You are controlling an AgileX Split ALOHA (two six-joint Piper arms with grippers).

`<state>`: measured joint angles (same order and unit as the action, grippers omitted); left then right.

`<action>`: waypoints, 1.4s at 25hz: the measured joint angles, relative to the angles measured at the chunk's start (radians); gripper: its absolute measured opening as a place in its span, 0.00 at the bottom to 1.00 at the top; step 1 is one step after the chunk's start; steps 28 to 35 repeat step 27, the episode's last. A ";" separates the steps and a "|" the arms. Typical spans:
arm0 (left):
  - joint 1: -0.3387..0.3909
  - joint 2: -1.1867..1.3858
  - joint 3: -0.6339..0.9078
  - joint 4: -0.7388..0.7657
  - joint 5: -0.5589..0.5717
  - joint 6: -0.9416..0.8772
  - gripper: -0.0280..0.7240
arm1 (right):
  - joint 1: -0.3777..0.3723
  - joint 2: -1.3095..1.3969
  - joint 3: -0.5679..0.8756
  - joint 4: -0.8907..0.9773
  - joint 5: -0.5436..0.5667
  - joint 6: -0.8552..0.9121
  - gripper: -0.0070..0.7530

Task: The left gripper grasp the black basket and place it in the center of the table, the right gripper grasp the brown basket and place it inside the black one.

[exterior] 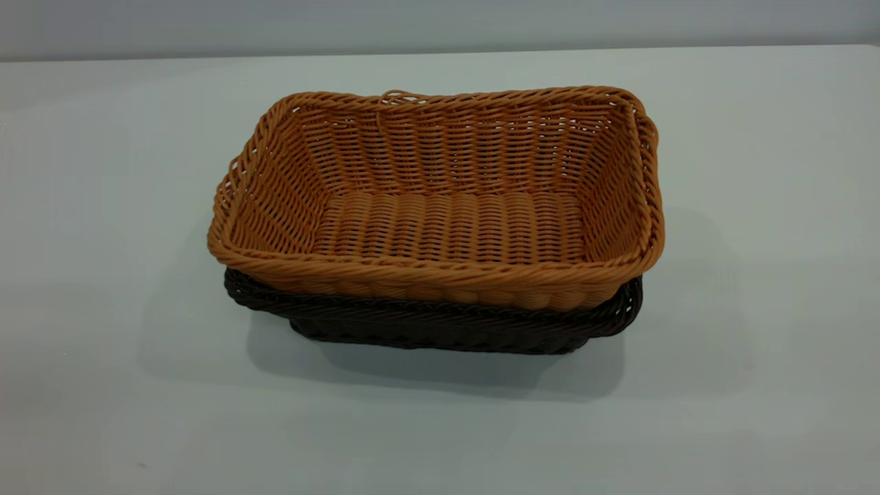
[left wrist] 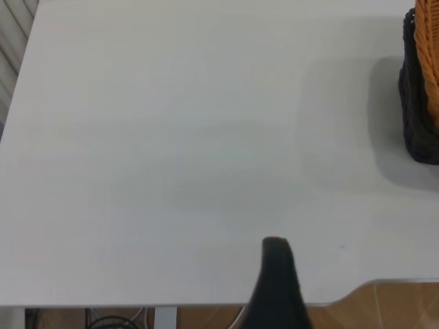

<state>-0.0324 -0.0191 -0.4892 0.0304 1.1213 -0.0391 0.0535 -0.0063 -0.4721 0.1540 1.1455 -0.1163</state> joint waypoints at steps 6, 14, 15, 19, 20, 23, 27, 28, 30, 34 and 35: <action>0.000 0.000 0.000 0.000 0.000 0.000 0.73 | -0.020 -0.010 0.001 -0.086 -0.002 0.116 0.75; 0.000 0.000 0.000 0.003 0.000 0.000 0.73 | -0.020 -0.010 0.001 -0.113 -0.003 0.166 0.75; 0.000 0.000 0.000 0.003 0.000 0.000 0.73 | -0.020 -0.010 0.001 -0.113 -0.003 0.166 0.75; 0.000 0.000 0.000 0.003 0.000 0.001 0.73 | -0.020 -0.010 0.001 -0.113 -0.003 0.166 0.75; 0.000 0.000 0.000 0.003 0.000 0.001 0.73 | -0.020 -0.010 0.001 -0.113 -0.003 0.166 0.75; 0.000 0.000 0.000 0.003 0.000 0.000 0.73 | -0.020 -0.010 0.001 -0.113 -0.003 0.166 0.75; 0.000 0.000 0.000 0.003 0.000 0.000 0.73 | -0.020 -0.010 0.001 -0.113 -0.003 0.166 0.75; 0.000 0.000 0.000 0.003 0.000 0.000 0.73 | -0.020 -0.010 0.001 -0.113 -0.003 0.166 0.75; 0.000 0.000 0.000 0.003 0.000 0.000 0.73 | -0.020 -0.010 0.001 -0.113 -0.003 0.166 0.75; 0.000 0.000 0.000 0.003 0.000 0.000 0.73 | -0.020 -0.010 0.001 -0.113 -0.003 0.166 0.75; 0.000 0.000 0.000 0.003 0.000 0.000 0.73 | -0.020 -0.010 0.001 -0.113 -0.003 0.166 0.75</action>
